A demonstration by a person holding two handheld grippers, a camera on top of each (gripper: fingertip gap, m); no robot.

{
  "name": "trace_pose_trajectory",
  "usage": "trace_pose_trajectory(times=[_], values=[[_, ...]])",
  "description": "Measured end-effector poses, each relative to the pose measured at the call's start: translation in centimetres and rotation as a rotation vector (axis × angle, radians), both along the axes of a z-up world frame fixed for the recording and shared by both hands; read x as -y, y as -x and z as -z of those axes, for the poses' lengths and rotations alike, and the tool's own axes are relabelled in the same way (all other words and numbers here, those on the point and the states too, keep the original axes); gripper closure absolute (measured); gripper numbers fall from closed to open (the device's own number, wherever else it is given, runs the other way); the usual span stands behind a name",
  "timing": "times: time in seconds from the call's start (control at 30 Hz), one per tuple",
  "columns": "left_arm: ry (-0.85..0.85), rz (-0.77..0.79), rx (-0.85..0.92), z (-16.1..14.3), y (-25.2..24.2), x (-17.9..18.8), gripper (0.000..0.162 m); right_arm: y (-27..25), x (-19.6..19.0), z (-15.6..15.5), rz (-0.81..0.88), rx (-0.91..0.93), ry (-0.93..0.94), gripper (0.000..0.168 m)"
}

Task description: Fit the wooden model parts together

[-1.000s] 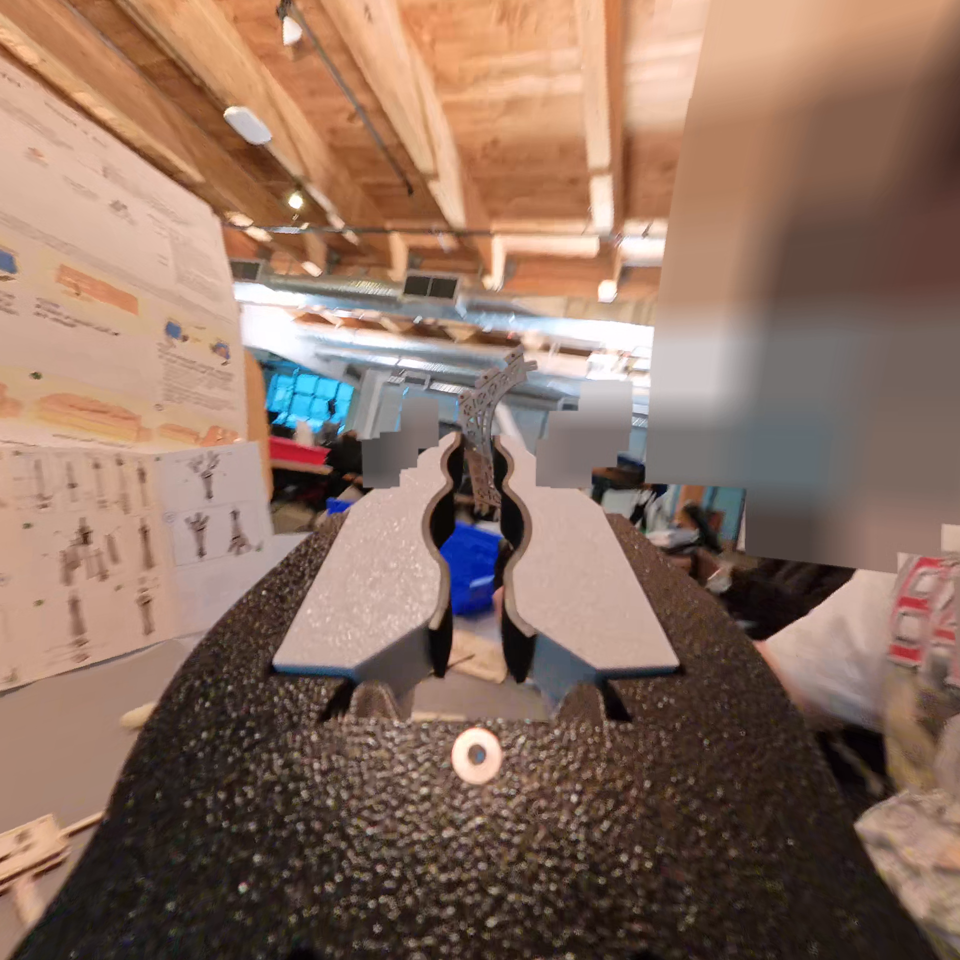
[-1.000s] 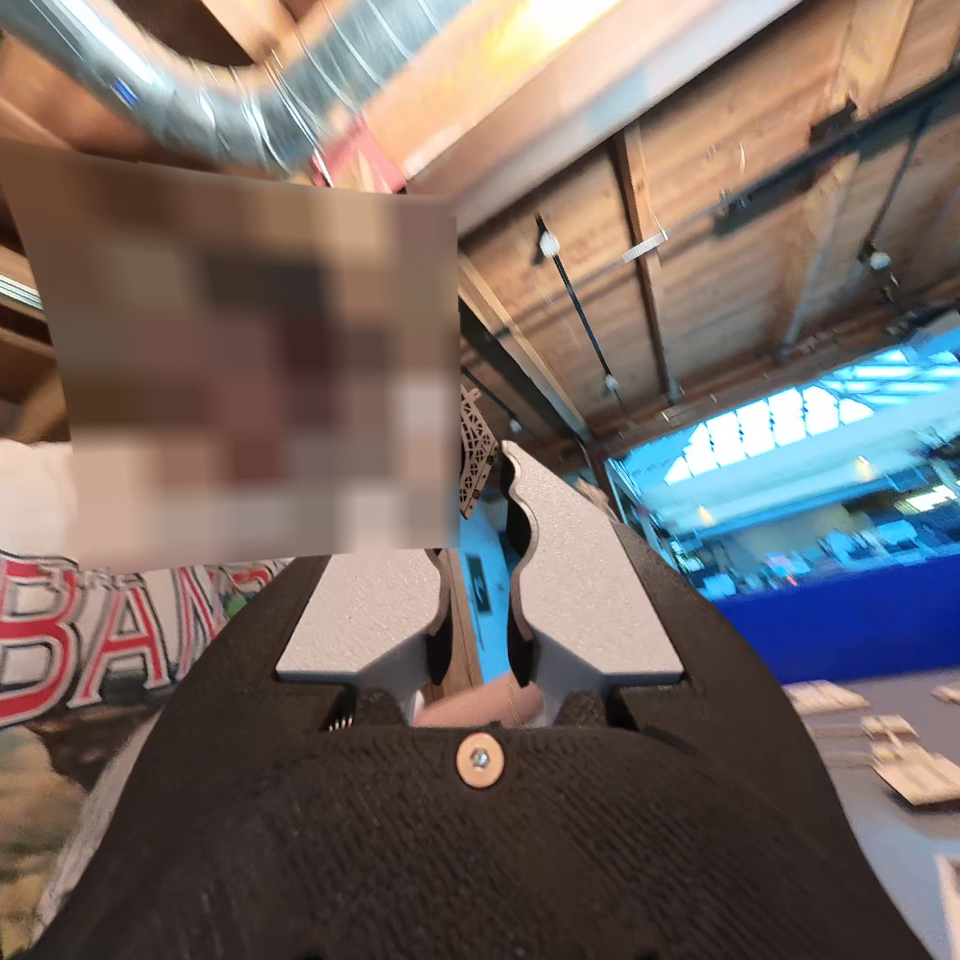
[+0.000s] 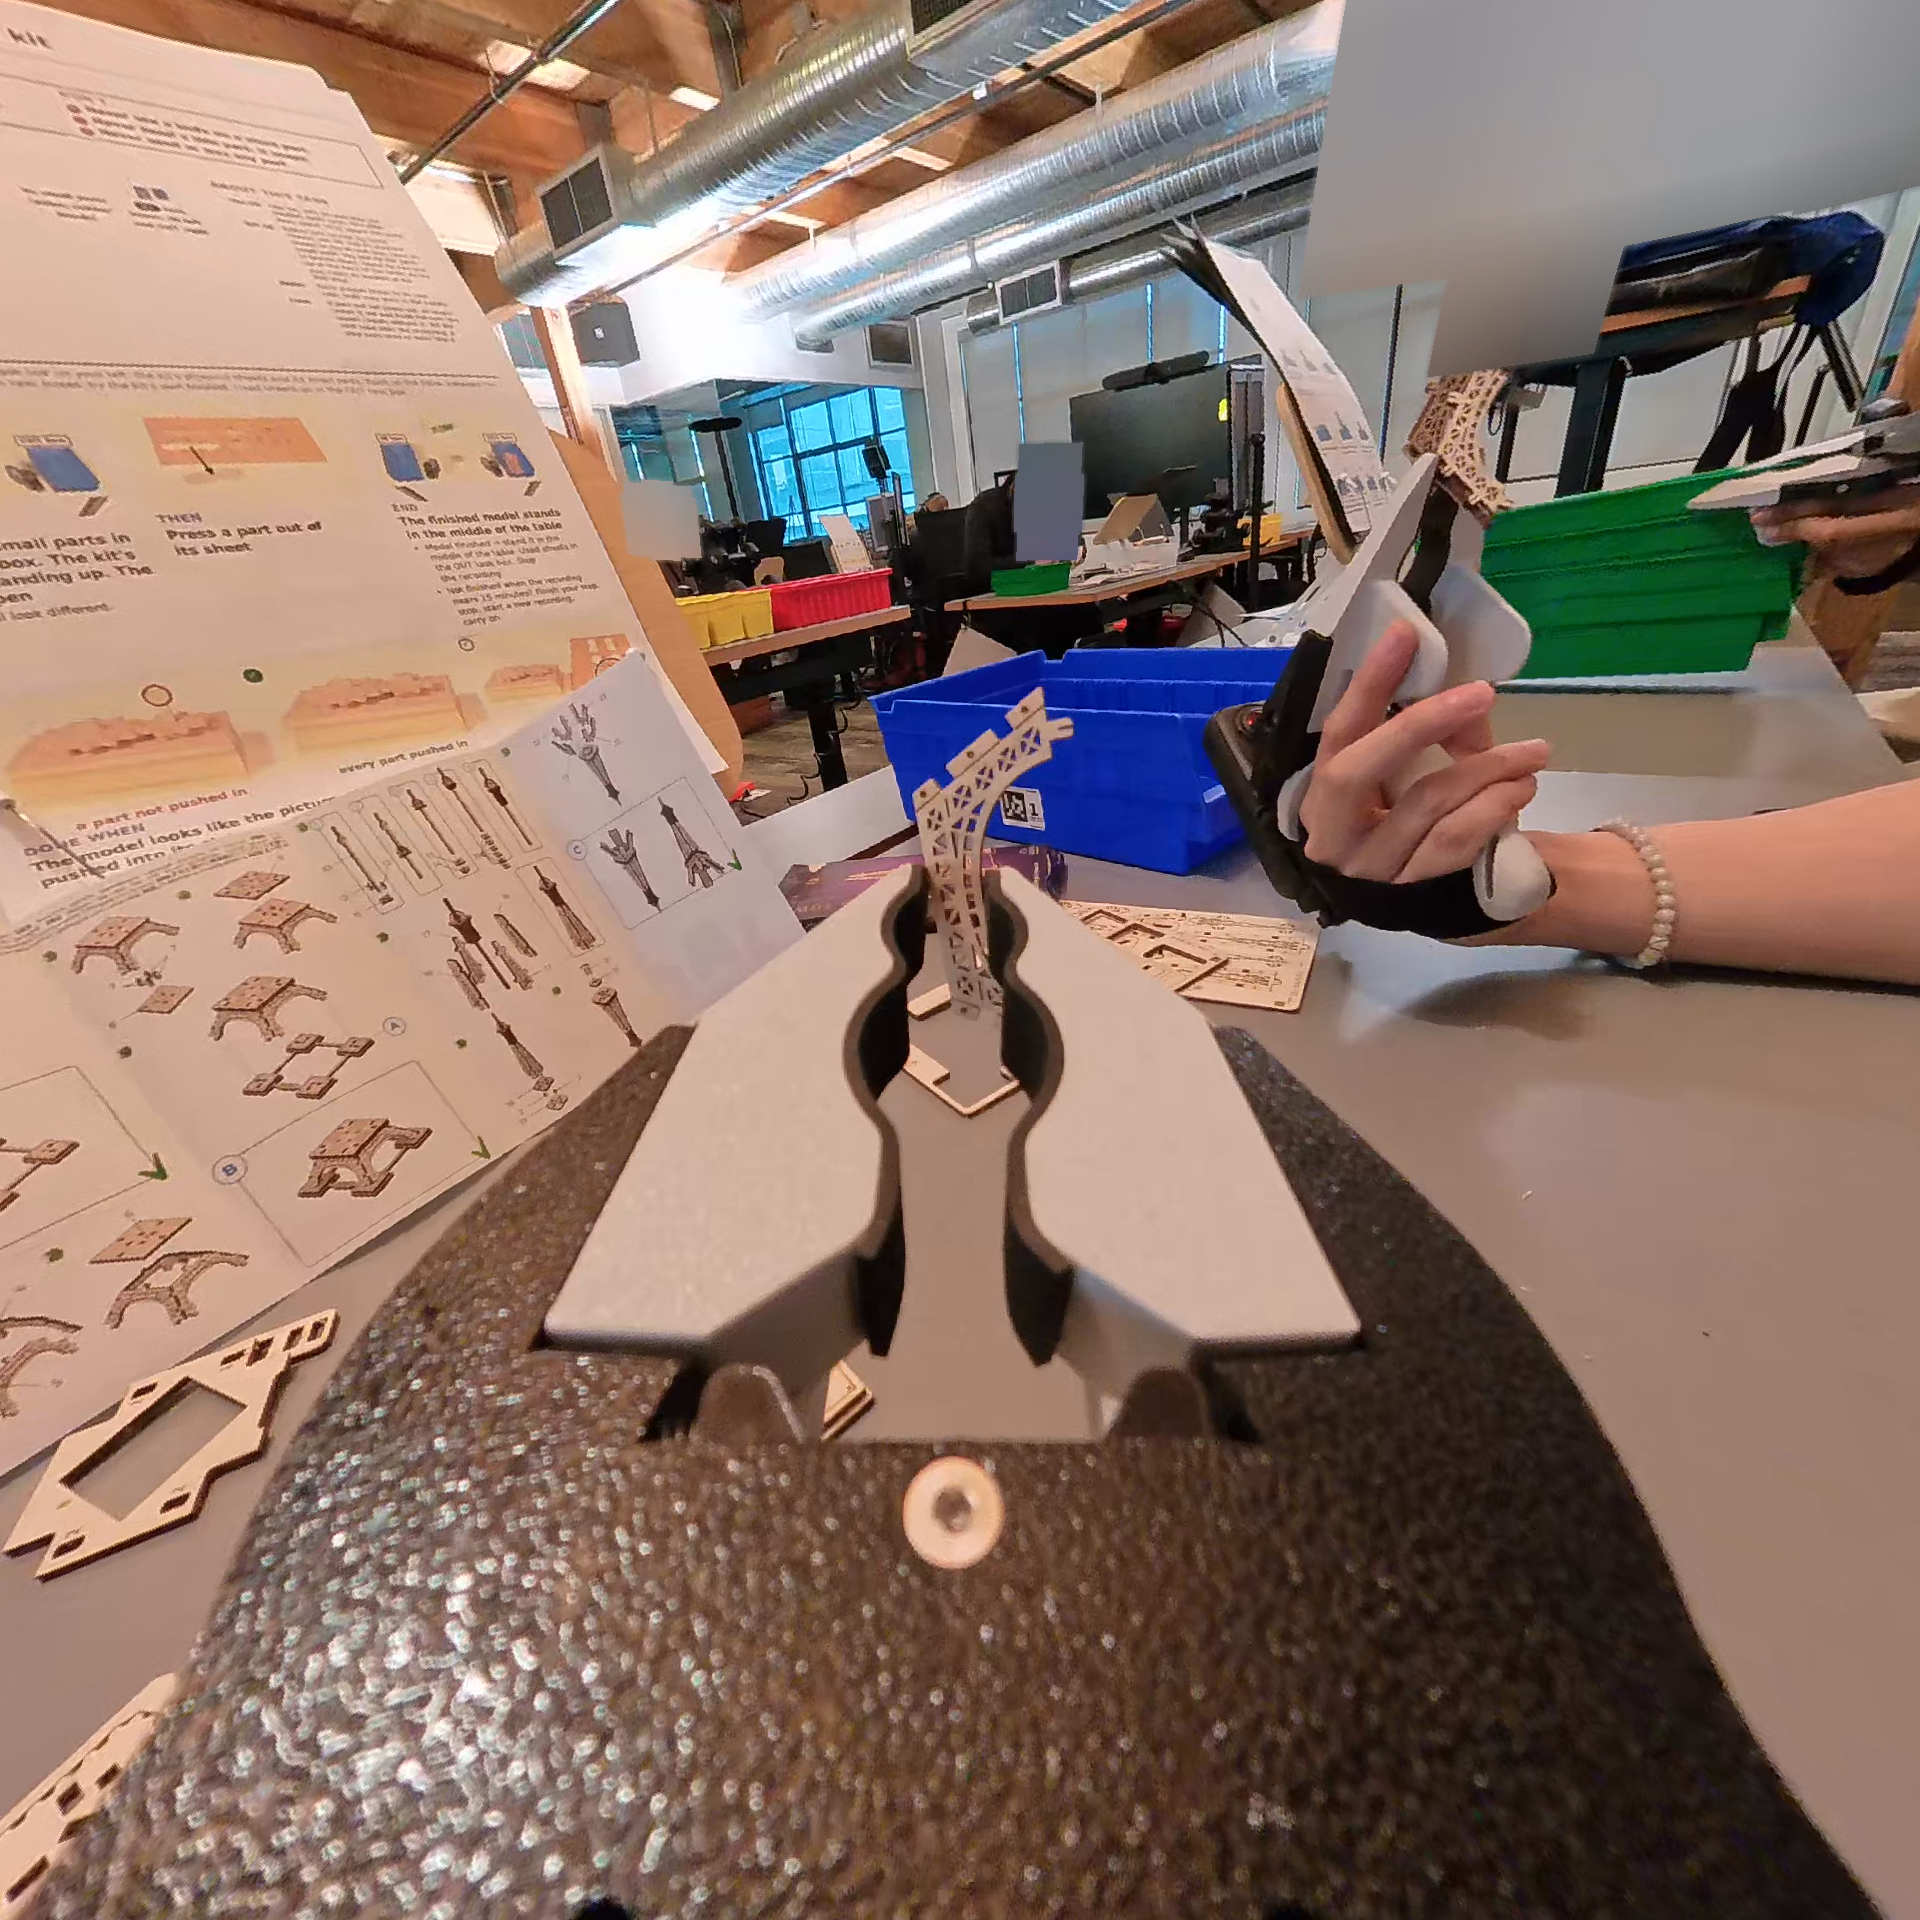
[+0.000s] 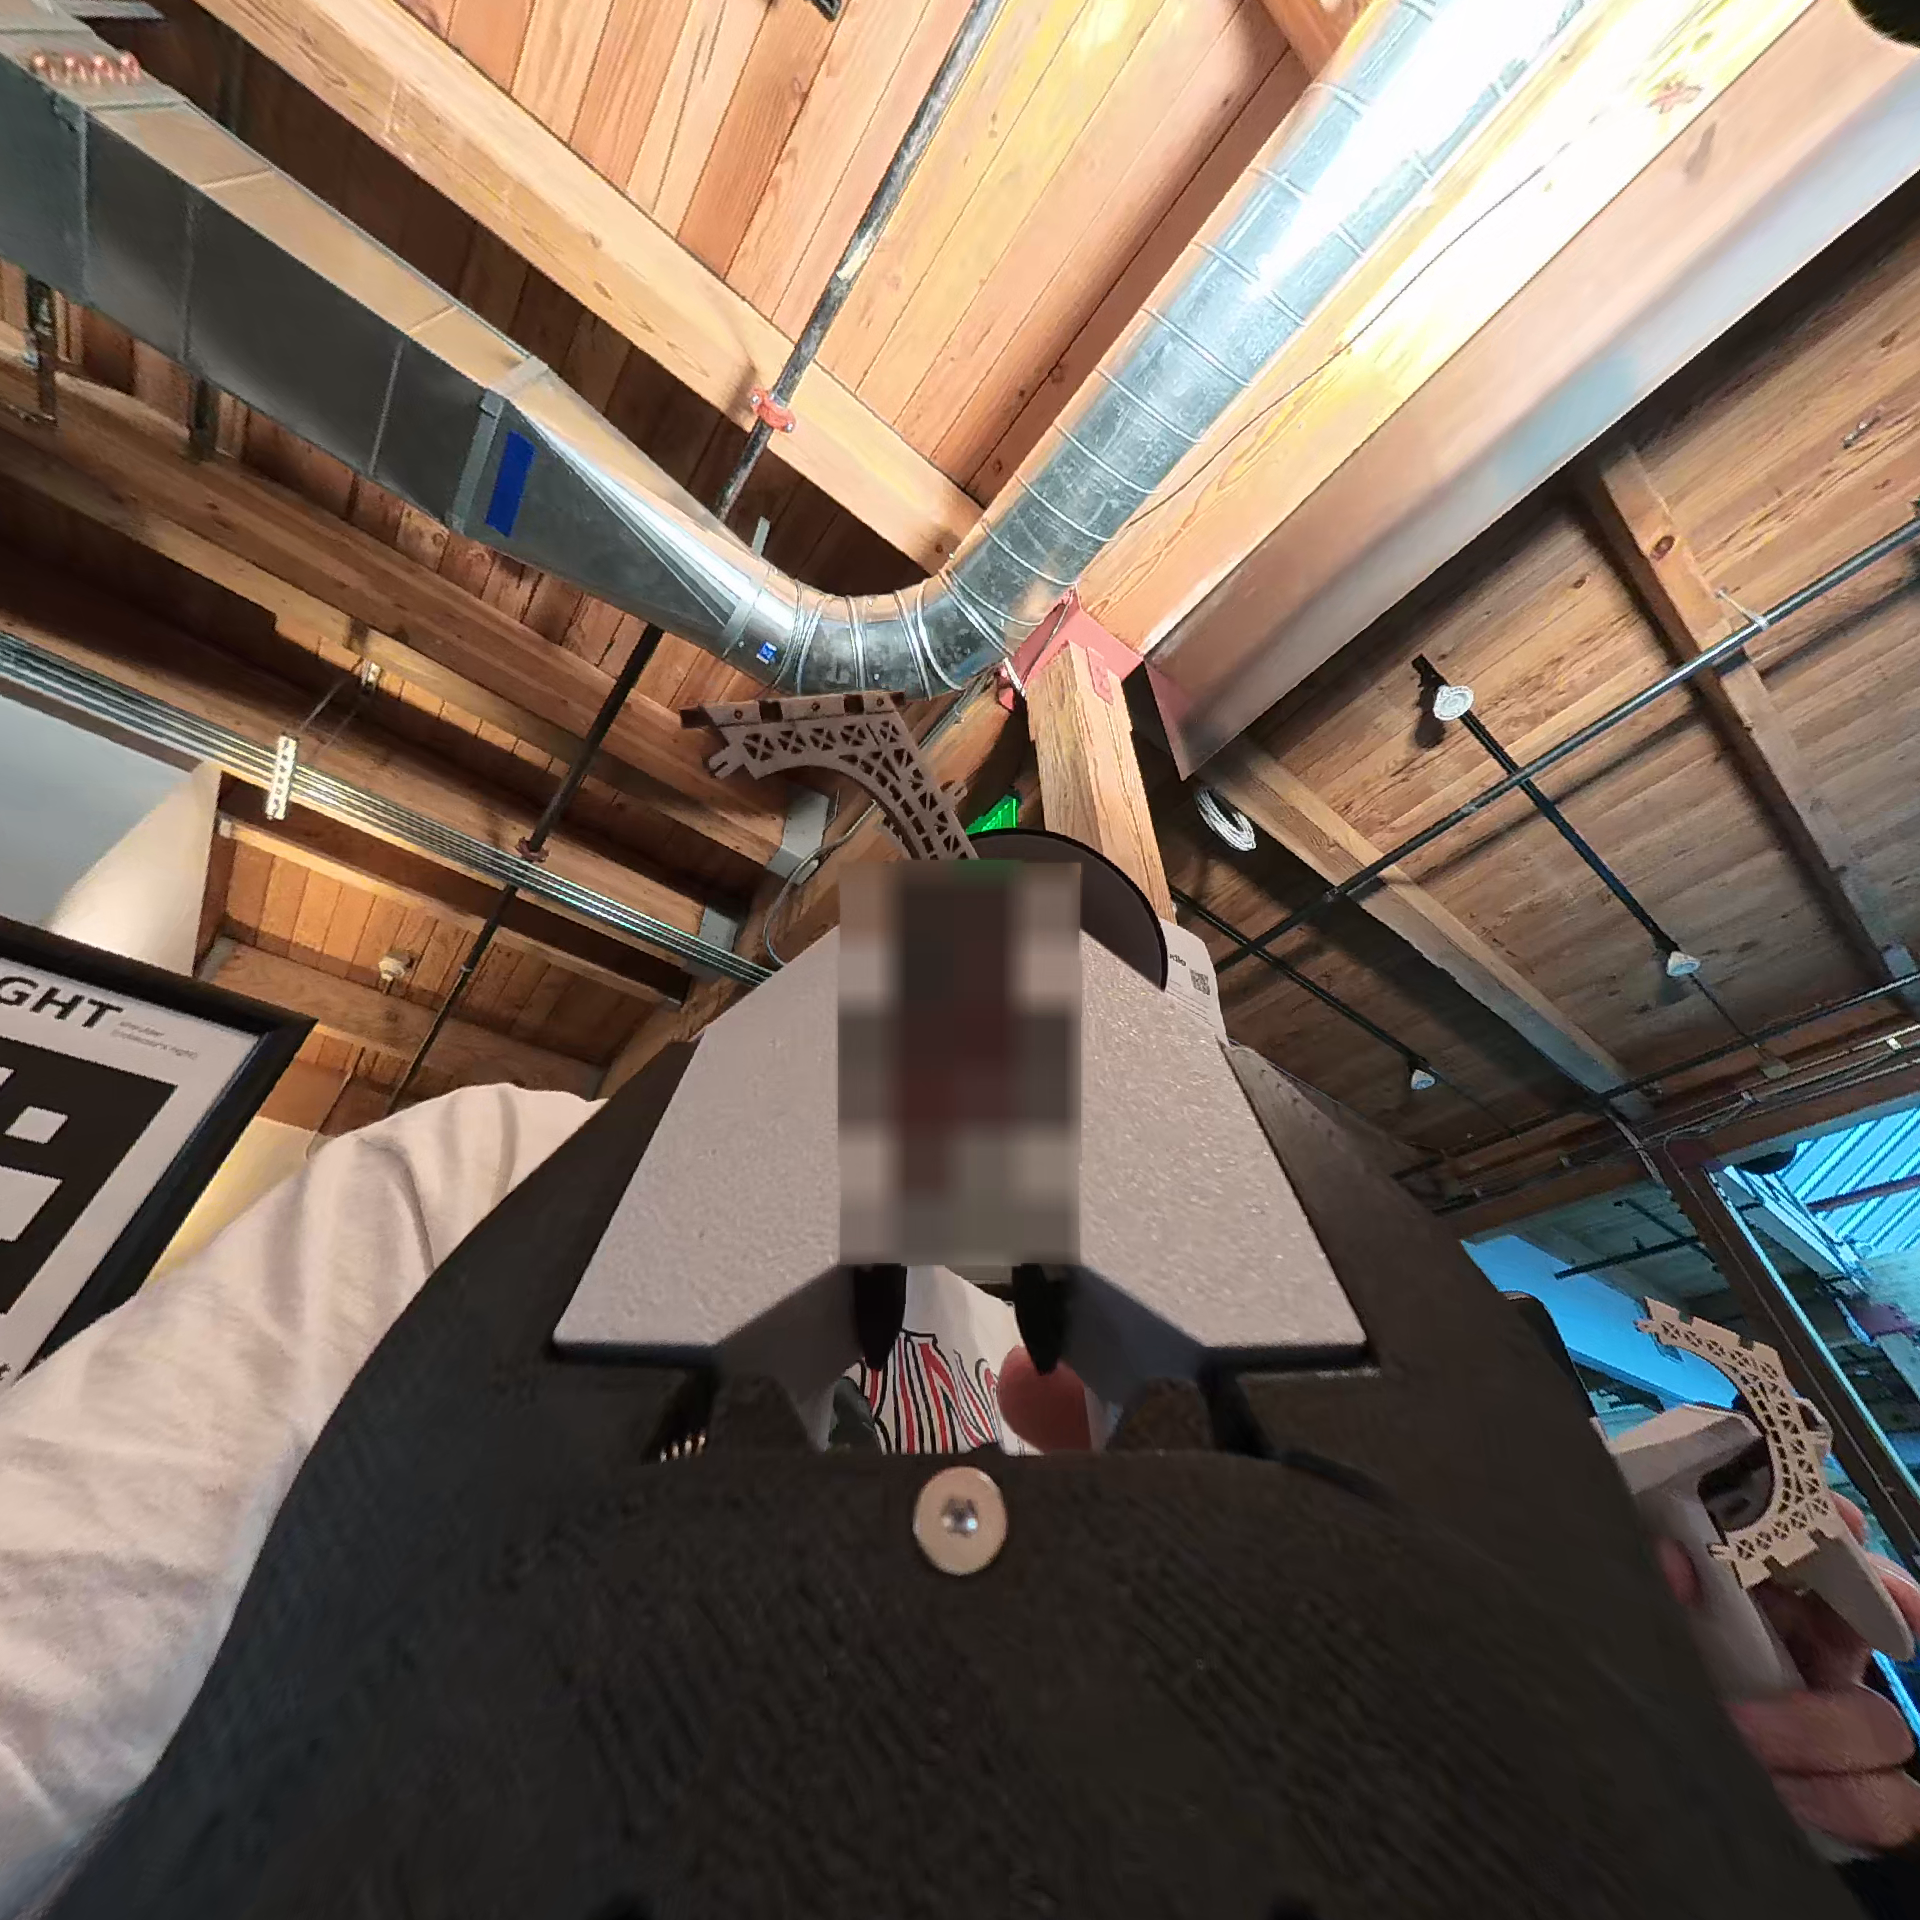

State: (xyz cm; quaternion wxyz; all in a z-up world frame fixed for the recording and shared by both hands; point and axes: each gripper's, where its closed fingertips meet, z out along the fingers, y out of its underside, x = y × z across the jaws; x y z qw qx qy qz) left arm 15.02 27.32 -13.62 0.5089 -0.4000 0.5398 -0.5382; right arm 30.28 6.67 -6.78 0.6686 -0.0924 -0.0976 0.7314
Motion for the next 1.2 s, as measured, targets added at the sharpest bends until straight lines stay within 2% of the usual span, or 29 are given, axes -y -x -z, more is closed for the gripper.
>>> trace_pose_trajectory(times=[0.03,0.7,0.9,1.07,1.2], values=[[-0.002,0.000,0.002,0.0,0.0,0.0,0.155,0.0,0.0,0.0,0.000,0.000,0.000,0.158],[0.045,0.009,0.018,-0.3,0.1,-0.4,0.155,0.0,-0.2,0.1,0.016,0.012,0.012,0.158],[0.010,-0.020,0.021,-0.5,0.4,-0.7,0.154,0.1,-0.4,0.3,0.030,0.032,0.029,0.158],[-0.050,-0.195,0.110,-3.2,3.7,-4.2,0.154,-1.6,0.8,-0.1,0.147,0.078,0.024,0.158],[0.054,-0.286,0.111,-3.1,7.6,-7.4,0.154,-3.9,1.9,0.0,0.302,0.117,0.047,0.158]])
